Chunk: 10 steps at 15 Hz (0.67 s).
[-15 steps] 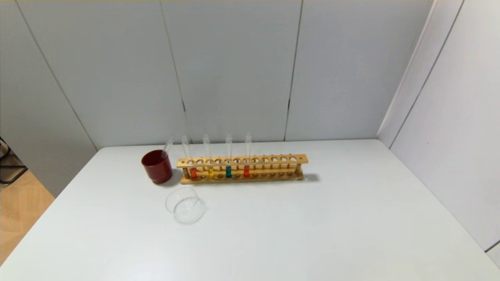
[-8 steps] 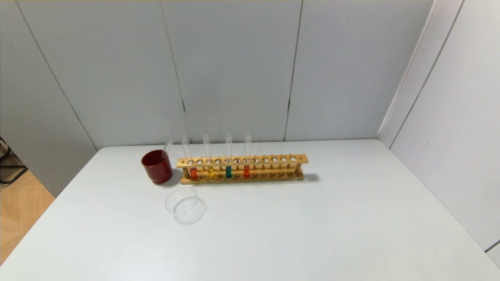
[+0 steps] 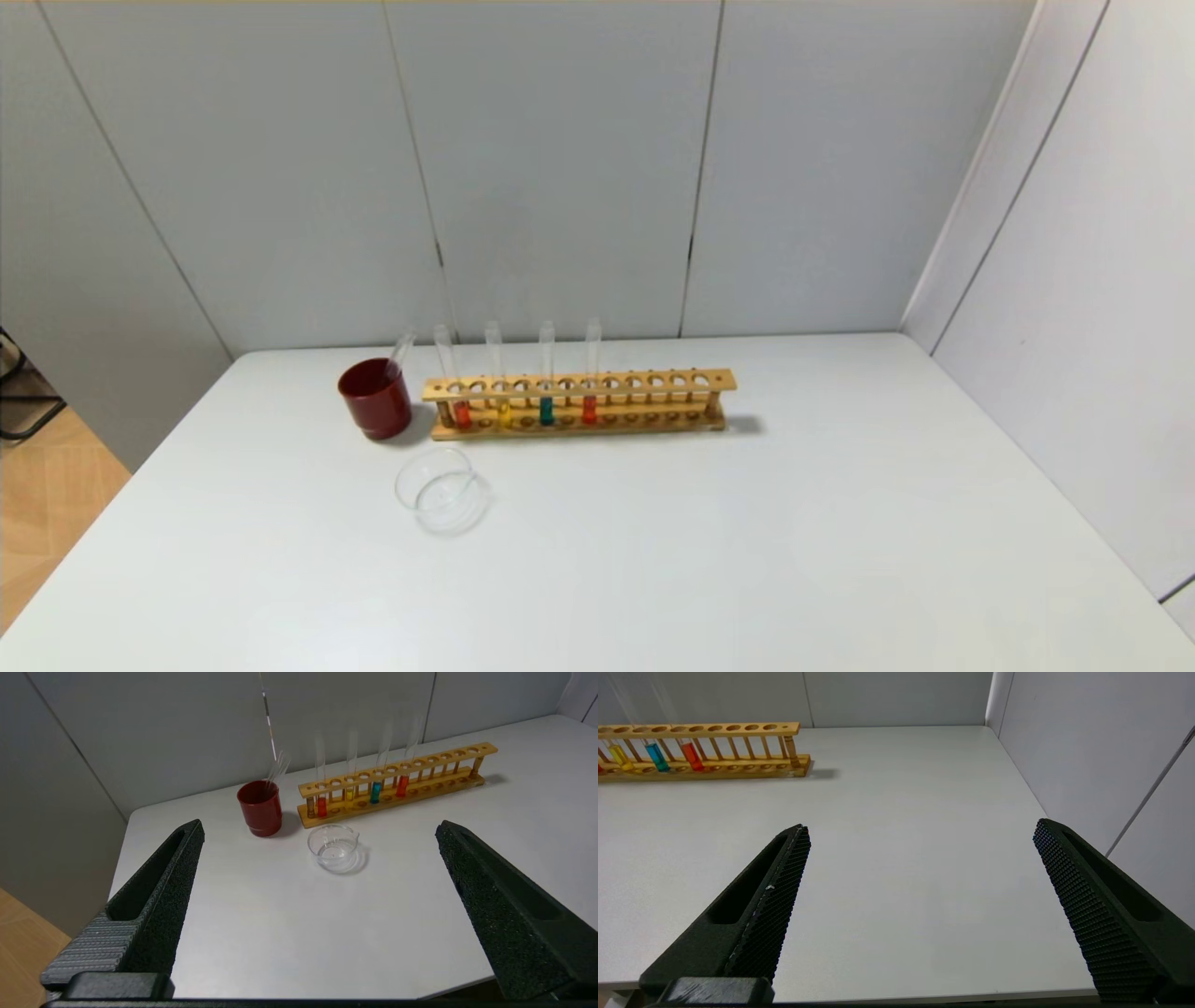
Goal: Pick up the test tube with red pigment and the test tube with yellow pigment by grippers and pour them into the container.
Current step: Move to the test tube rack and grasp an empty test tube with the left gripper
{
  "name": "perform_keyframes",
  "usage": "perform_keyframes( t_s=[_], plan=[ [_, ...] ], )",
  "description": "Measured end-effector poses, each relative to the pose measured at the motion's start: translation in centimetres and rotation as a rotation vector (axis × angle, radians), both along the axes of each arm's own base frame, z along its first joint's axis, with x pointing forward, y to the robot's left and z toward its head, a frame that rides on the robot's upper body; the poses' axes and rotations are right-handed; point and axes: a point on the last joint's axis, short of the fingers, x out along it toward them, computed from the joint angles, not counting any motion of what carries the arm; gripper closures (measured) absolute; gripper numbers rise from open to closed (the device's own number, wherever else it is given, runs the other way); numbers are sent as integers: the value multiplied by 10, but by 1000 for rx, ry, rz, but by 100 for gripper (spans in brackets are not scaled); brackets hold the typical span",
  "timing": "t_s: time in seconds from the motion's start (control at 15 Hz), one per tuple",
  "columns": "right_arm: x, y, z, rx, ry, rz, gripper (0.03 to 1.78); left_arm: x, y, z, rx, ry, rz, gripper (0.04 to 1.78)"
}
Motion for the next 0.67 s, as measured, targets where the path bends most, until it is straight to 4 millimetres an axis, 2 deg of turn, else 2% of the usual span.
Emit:
perform_keyframes(
  t_s=[0.2, 0.33, 0.67],
  plan=[
    [0, 0, 0, 0, 0, 0, 6, 27, 0, 31, -5, 3, -8, 7],
    [0, 0, 0, 0, 0, 0, 6, 49, -2, 44, -6, -20, -52, 7],
    [0, 0, 0, 0, 1, 0, 6, 105, -8, 46, -28, 83, -280, 7]
  ],
)
